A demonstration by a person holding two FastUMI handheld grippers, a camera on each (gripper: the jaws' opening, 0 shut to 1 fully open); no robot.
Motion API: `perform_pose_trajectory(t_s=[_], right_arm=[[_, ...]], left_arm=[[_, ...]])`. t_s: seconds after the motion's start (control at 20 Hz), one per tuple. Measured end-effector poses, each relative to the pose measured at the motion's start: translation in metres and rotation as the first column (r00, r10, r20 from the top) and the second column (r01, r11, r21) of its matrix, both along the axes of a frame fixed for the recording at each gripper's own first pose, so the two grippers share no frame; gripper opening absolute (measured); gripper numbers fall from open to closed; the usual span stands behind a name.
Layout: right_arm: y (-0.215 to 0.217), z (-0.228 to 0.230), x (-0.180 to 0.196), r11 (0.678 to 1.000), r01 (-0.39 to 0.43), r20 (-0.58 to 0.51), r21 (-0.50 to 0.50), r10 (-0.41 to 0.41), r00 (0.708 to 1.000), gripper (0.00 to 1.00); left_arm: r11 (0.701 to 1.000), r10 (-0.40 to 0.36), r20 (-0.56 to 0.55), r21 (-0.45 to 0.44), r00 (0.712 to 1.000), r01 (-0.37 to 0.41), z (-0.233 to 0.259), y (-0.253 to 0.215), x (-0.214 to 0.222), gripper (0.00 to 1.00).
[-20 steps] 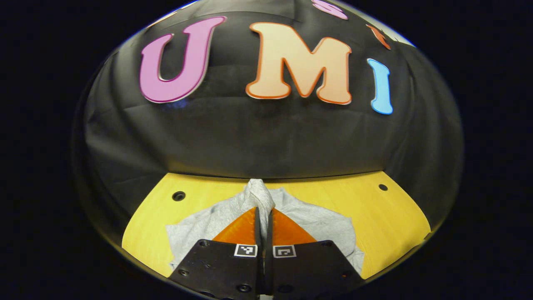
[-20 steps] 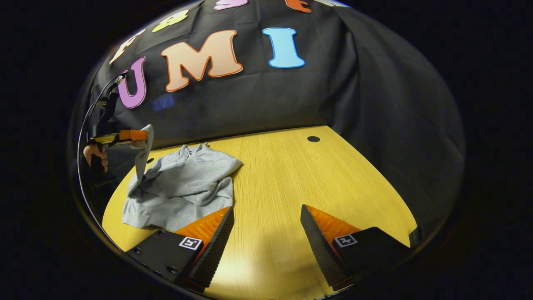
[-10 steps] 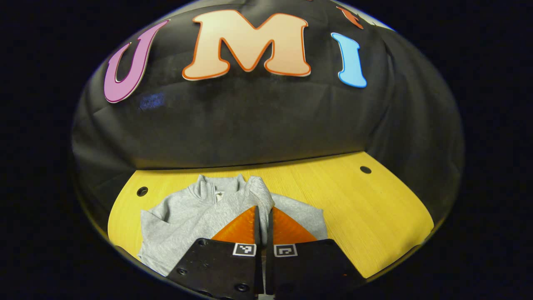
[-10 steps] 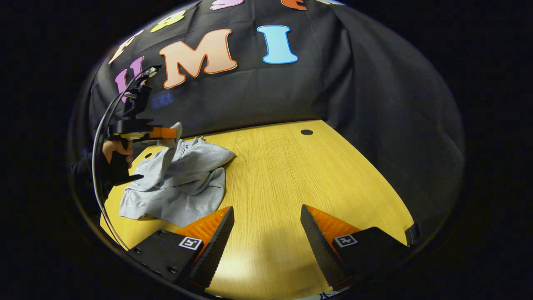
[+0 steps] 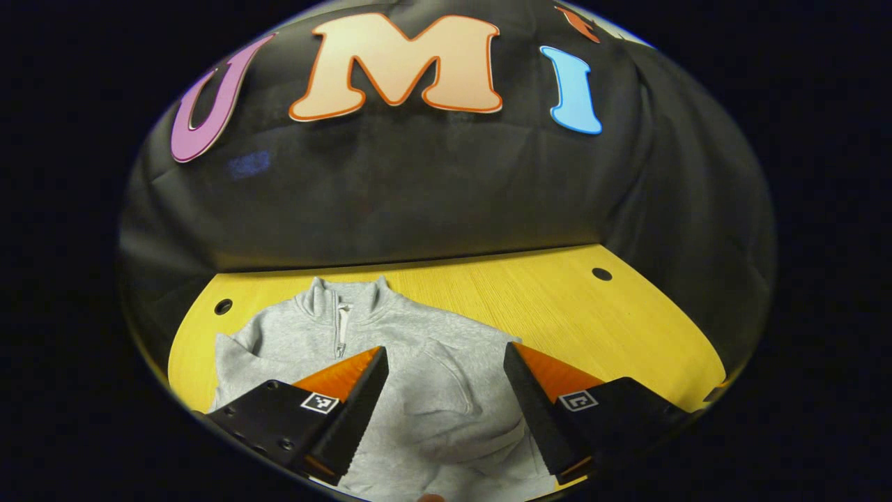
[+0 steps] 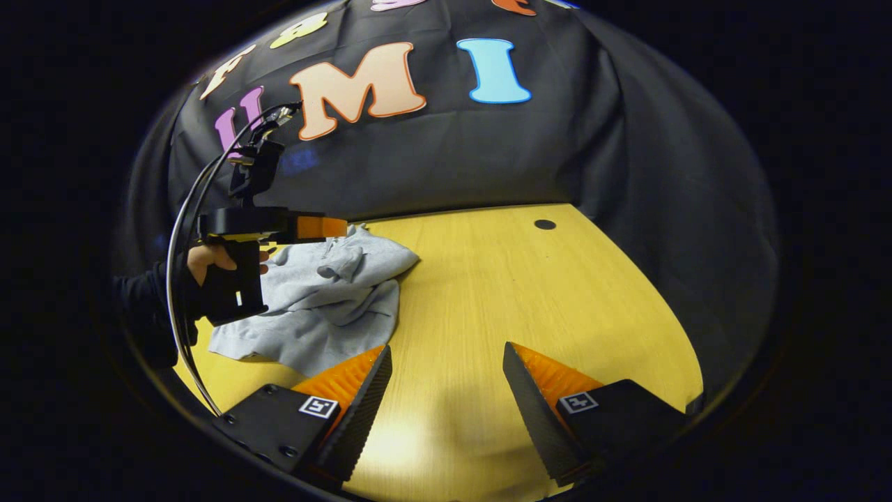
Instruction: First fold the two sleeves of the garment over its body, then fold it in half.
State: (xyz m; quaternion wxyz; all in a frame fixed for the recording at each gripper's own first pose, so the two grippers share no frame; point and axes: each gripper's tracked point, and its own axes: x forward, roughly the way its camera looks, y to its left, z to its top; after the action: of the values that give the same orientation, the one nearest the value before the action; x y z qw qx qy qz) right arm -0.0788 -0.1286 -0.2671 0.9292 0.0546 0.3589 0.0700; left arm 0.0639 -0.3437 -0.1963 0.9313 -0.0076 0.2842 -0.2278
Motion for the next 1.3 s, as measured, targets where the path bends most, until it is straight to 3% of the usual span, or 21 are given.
perform_pose_trajectory(t_s=[0.45, 0.75, 1.05, 1.3], right_arm=[[0.074, -0.012, 0.027, 0.994, -0.097, -0.015, 0.039, 0.098, 0.995, 0.99], [0.111, -0.018, 0.031, 0.993, -0.118, -0.026, 0.009, 0.118, 0.993, 0.96], [0.128, -0.031, 0.026, 0.991, -0.132, -0.05, -0.035, 0.13, 0.99, 0.96], [0.14, -0.052, 0.02, 0.985, -0.151, -0.079, -0.084, 0.144, 0.986, 0.96]], left_arm=[[0.985, 0.174, 0.045, -0.014, 0.984, -0.174, 0.015, 0.13, -0.02, 0.98], [0.976, 0.211, 0.065, 0.045, 0.975, -0.214, 0.006, 0.215, -0.04, 0.95], [0.953, 0.287, 0.003, 0.098, 0.958, -0.286, -0.026, 0.286, -0.077, 0.95], [0.941, 0.322, -0.085, 0.135, 0.943, -0.309, -0.07, 0.315, -0.111, 0.95]])
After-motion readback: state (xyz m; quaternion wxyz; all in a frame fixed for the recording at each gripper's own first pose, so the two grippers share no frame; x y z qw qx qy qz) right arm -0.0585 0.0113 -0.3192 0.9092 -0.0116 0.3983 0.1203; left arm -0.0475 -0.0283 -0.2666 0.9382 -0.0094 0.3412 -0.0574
